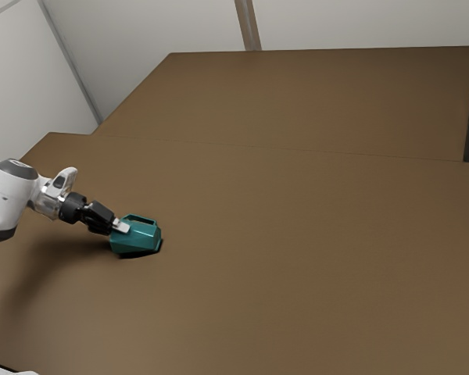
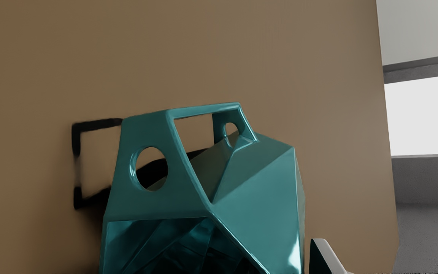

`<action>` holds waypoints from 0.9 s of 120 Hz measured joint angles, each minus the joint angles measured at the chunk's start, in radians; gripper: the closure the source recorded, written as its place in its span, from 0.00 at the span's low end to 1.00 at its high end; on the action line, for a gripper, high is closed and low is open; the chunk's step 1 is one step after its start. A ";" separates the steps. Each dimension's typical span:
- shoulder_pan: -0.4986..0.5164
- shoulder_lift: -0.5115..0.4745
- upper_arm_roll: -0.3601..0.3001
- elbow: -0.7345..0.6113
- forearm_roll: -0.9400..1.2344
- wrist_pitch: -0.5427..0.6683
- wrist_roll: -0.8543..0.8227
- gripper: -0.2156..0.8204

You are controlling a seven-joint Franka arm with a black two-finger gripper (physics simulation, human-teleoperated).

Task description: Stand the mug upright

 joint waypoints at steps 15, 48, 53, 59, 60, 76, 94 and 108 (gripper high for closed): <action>-0.001 -0.009 -0.002 0.000 0.001 -0.005 0.008 0.89; -0.014 -0.099 -0.027 -0.011 0.010 0.005 0.015 0.93; -0.021 -0.120 -0.038 -0.013 0.019 0.017 0.012 0.93; -0.026 -0.143 -0.055 -0.013 0.044 0.035 0.004 0.93; -0.027 -0.146 -0.059 -0.014 0.049 0.039 0.002 0.93; -0.031 -0.216 -0.133 -0.045 0.159 0.136 -0.041 0.93; -0.023 -0.267 -0.208 -0.079 0.322 0.254 -0.118 0.94; -0.031 -0.295 -0.275 -0.101 0.506 0.337 -0.215 0.95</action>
